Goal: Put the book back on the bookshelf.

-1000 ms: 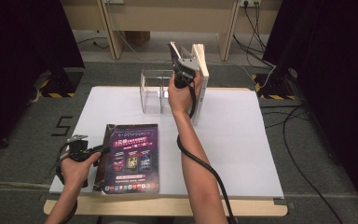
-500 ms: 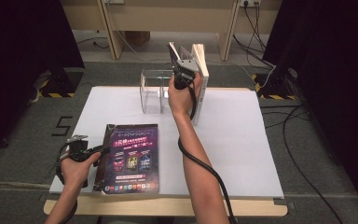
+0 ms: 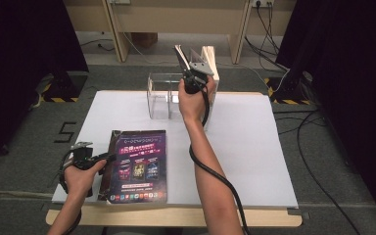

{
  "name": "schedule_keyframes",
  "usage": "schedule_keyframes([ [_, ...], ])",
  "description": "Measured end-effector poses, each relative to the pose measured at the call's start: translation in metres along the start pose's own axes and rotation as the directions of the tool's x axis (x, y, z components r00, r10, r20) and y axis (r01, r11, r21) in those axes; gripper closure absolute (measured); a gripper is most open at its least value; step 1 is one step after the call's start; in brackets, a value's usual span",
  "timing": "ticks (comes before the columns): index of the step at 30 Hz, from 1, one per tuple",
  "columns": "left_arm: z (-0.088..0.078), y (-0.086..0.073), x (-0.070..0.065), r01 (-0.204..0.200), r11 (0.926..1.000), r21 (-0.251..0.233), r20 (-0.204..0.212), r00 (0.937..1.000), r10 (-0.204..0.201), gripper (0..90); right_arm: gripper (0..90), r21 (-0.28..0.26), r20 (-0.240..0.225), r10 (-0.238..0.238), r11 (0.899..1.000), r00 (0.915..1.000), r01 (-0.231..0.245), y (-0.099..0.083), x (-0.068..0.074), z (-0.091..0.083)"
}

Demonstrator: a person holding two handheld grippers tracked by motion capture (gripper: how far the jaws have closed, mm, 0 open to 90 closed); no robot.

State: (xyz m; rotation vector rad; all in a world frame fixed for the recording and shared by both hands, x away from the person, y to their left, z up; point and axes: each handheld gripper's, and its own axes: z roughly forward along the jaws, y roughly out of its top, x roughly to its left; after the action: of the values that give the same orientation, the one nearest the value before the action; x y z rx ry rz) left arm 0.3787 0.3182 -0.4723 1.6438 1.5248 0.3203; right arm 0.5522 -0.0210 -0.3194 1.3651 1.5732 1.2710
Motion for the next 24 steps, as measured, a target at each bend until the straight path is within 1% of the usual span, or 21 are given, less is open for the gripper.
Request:
schedule_keyframes([
  [3, 0.0004, -0.0001, -0.0005, -0.001, 1.0000, 0.001, 0.001, 1.0000, 0.001, 59.1, 73.0, 0.009, -0.003, 0.007, 1.000, 1.0000, -0.007, 0.0037, 0.0002, 0.0010],
  [4, 0.0006, -0.0002, -0.0007, -0.003, 1.0000, 0.001, 0.001, 1.0000, 0.003, 59.0, 72.9, 0.011, -0.003, 0.001, 1.000, 1.0000, -0.001, 0.0046, 0.0000, 0.0014],
  [5, 0.0009, -0.0003, -0.0009, -0.003, 1.0000, 0.002, 0.001, 1.0000, 0.003, 59.0, 72.7, 0.019, -0.007, 0.009, 1.000, 0.9999, -0.009, 0.0055, 0.0001, 0.0017],
  [6, 0.0012, -0.0003, -0.0011, -0.004, 1.0000, 0.002, 0.000, 1.0000, 0.004, 59.1, 73.0, 0.020, -0.004, 0.002, 1.000, 1.0000, -0.002, 0.0061, -0.0004, 0.0021],
  [9, 0.0013, 0.0000, -0.0012, -0.006, 1.0000, 0.004, 0.002, 1.0000, 0.006, 59.1, 75.2, 0.039, -0.003, 0.008, 0.999, 1.0000, -0.008, 0.0075, -0.0011, 0.0045],
  [12, 0.0015, 0.0000, -0.0009, -0.007, 1.0000, 0.002, -0.001, 1.0000, 0.007, 59.1, 78.7, 0.051, 0.000, 0.001, 0.999, 1.0000, -0.001, 0.0084, -0.0005, 0.0067],
  [13, 0.0015, -0.0001, -0.0008, -0.007, 1.0000, 0.002, 0.000, 1.0000, 0.007, 59.1, 79.7, 0.057, 0.006, -0.002, 0.998, 1.0000, 0.001, 0.0087, 0.0004, 0.0066],
  [14, 0.0015, -0.0001, -0.0007, -0.008, 1.0000, 0.003, -0.002, 1.0000, 0.008, 59.1, 80.6, 0.060, 0.017, -0.018, 0.998, 0.9997, 0.017, 0.0090, 0.0009, 0.0068],
  [16, 0.0016, -0.0002, -0.0007, -0.008, 1.0000, 0.004, -0.002, 1.0000, 0.008, 59.1, 83.1, 0.066, 0.027, -0.023, 0.998, 0.9994, 0.021, 0.0099, 0.0019, 0.0068],
  [17, 0.0014, -0.0003, -0.0007, -0.009, 0.9999, 0.006, -0.002, 1.0000, 0.009, 59.1, 83.9, 0.066, 0.040, -0.037, 0.997, 0.9985, 0.034, 0.0102, 0.0025, 0.0068],
  [19, 0.0015, -0.0003, -0.0012, -0.009, 0.9999, 0.006, 0.000, 1.0000, 0.009, 59.1, 84.2, 0.066, 0.037, -0.029, 0.997, 0.9989, 0.027, 0.0099, 0.0026, 0.0069],
  [21, 0.0016, -0.0002, -0.0014, -0.012, 0.9999, 0.007, 0.000, 0.9999, 0.012, 59.2, 84.3, 0.052, 0.040, -0.034, 0.998, 0.9986, 0.032, 0.0088, 0.0024, 0.0071],
  [24, 0.0020, -0.0001, -0.0017, -0.013, 0.9999, 0.006, -0.001, 0.9999, 0.013, 59.2, 84.4, 0.027, 0.044, -0.020, 0.999, 0.9988, 0.019, 0.0074, 0.0013, 0.0080],
])
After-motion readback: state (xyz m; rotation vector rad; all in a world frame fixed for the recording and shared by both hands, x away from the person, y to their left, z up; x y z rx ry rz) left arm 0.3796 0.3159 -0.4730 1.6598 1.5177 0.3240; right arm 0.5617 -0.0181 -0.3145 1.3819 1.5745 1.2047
